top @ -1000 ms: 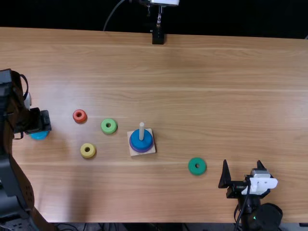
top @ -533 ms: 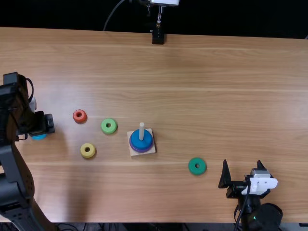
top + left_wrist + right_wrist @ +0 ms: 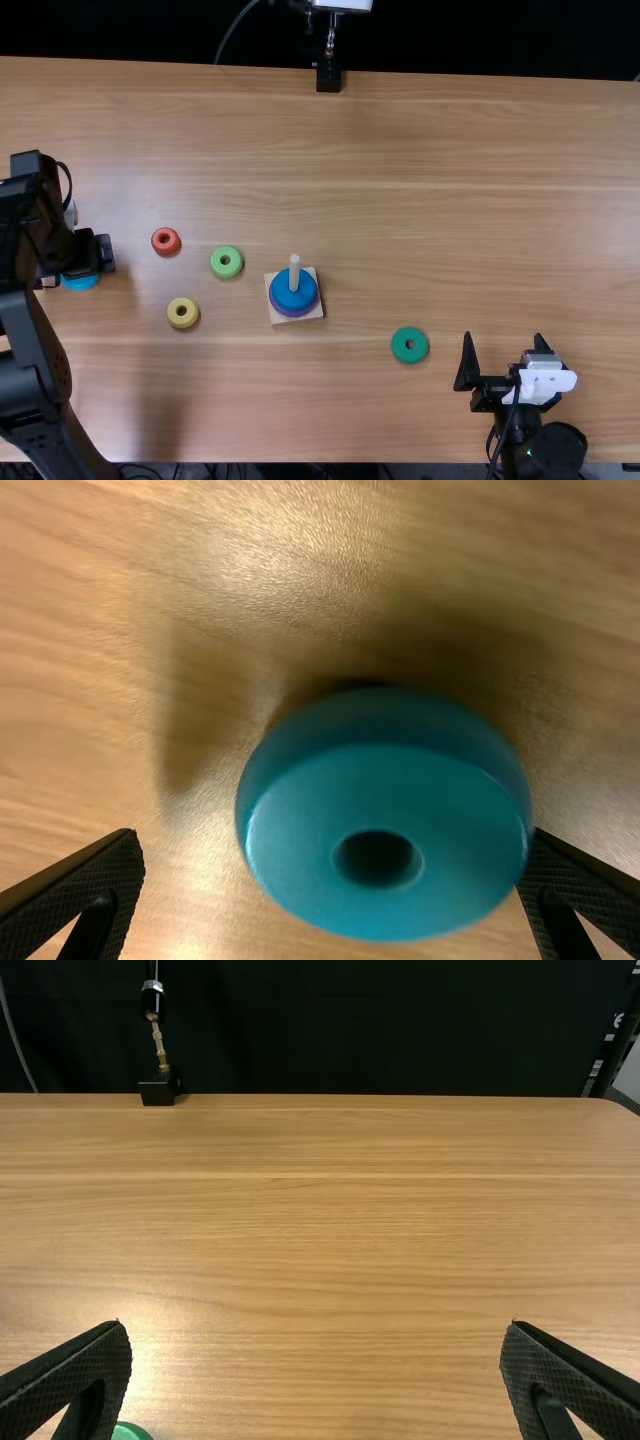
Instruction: Build the Hanoi tower: stack the rings onto the peg from bottom to top in this color order: purple, dark blue, light blue, dark green, light green, yellow, orange.
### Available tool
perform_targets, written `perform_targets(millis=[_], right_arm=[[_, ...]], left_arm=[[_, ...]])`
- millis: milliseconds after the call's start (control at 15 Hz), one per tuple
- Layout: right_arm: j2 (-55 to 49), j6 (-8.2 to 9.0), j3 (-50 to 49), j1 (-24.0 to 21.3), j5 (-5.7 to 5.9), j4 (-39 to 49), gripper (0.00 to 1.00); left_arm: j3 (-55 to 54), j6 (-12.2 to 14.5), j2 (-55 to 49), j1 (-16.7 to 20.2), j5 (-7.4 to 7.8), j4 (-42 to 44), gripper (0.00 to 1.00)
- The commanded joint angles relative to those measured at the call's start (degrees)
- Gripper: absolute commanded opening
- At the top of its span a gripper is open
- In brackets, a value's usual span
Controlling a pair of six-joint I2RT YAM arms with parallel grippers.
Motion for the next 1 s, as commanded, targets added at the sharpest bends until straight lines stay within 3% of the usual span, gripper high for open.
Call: perform_targets(millis=[0,267,333,467,533,600,933], right_arm=[[-0.71,-0.07,-3.59,-0.73,-0.11,-3.85,1.0],[-0.71,-0.07,-3.59,-0.73,-0.11,-3.85,1.0],[-0.71,-0.07,-3.59,-0.73,-0.11,-3.85,1.0],[-0.71,-0.07,-3.59,-0.73,-0.11,-3.85,1.0],[-0.71,-0.07,-3.59,-0.73,-0.11,-3.85,1.0],[-0.71,-0.07,-3.59,-0.73,-0.11,-3.85,1.0],[-0.71,-0.07,-3.59,-0.73,-0.11,-3.85,1.0]], left_arm=[[1.79,0.13,1.9,-0.72,-0.37,0.03,1.0],[1.7,0.24,1.9,-0.81,3.85,0.13,1.0],[1.61,0.24,1.9,-0.81,4.8,0.45,0.88],[1.44,0.24,1.72,-0.98,5.01,3.82,0.34],[1.26,0.24,1.63,-0.98,5.01,5.51,0.13],[1.17,0.13,1.54,-1.25,5.01,5.93,0.01],[1.44,0.24,1.11,-1.34,5.01,4.88,0.0]])
